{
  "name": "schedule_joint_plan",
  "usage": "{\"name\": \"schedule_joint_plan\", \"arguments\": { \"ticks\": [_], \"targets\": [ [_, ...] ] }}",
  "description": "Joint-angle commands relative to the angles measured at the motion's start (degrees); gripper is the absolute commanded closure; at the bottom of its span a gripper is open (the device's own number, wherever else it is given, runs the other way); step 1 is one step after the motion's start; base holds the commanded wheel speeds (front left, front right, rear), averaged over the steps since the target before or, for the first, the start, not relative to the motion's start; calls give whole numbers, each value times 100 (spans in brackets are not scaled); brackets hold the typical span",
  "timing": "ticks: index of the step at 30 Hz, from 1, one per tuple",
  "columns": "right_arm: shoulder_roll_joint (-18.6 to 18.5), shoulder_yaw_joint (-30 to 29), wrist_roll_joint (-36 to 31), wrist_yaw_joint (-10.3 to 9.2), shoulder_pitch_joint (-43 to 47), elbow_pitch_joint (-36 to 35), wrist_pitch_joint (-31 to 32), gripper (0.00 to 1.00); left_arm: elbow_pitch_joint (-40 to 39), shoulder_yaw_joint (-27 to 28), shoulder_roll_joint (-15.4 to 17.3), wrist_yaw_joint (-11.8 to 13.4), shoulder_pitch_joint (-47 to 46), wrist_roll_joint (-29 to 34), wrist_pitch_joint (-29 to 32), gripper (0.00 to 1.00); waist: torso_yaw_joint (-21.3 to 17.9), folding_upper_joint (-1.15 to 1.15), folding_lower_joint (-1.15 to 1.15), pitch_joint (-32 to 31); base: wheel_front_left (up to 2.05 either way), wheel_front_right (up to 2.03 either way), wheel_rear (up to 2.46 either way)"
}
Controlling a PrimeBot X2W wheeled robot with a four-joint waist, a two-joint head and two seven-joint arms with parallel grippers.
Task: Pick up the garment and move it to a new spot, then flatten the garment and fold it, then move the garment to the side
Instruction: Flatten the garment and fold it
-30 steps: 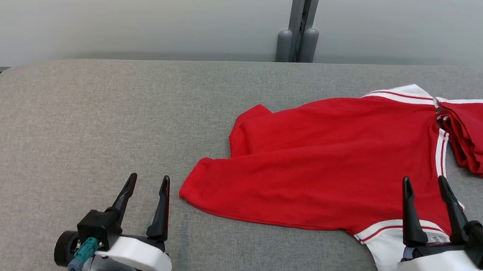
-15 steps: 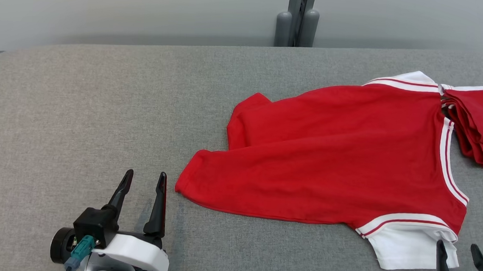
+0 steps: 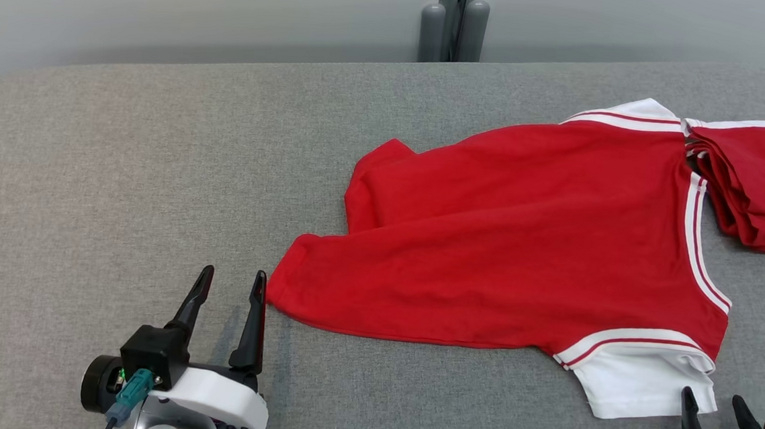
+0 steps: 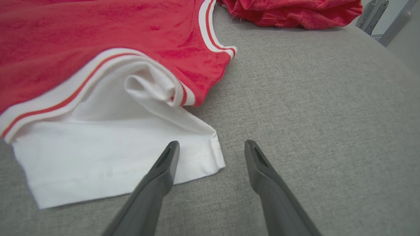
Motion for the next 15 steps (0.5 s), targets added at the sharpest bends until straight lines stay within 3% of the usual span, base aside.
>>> {"name": "schedule_joint_plan", "arguments": {
  "ticks": [1, 7, 8, 9, 11, 12, 13, 15],
  "targets": [
    [-59, 8, 77, -2, -146, 177, -1, 0, 21, -7, 24, -43, -95, 47, 0, 0, 25, 0, 0, -11, 0, 0, 0],
    [-188, 118, 332, -2, -419, 808, 143, 1, 64, 3, 24, -47, -31, 61, 1, 0, 80, 0, 0, -56, 0, 0, 0],
    [-191, 169, 399, -2, -451, 882, 152, 18, 71, 0, 23, -49, -19, 51, 1, 0, 85, 0, 0, -63, 0, 0, 0],
    [-190, 214, 495, -2, -482, 940, 156, 47, 81, -2, 24, -51, -11, 51, 1, 0, 88, 0, 0, -72, 0, 0, 0],
    [-245, 331, 653, -2, -524, 1032, 188, 65, 91, 2, 24, -50, 1, 57, 1, 0, 86, 0, 0, -91, 0, 0, 0],
    [-287, 391, 706, -2, -537, 1060, 176, 86, 98, 4, 24, -53, 8, 64, 1, 0, 82, 0, 0, -101, 0, 0, 0],
    [-311, 465, 764, -2, -529, 1076, 185, 100, 116, -1, 23, -65, 15, 75, 1, 0, 76, 0, 0, -112, 0, 0, 0],
    [-318, 571, 963, -2, -505, 1017, 155, 100, 135, 4, 24, -78, 25, 81, 1, 0, 56, 0, 0, -144, 0, 0, 0]
  ]
}}
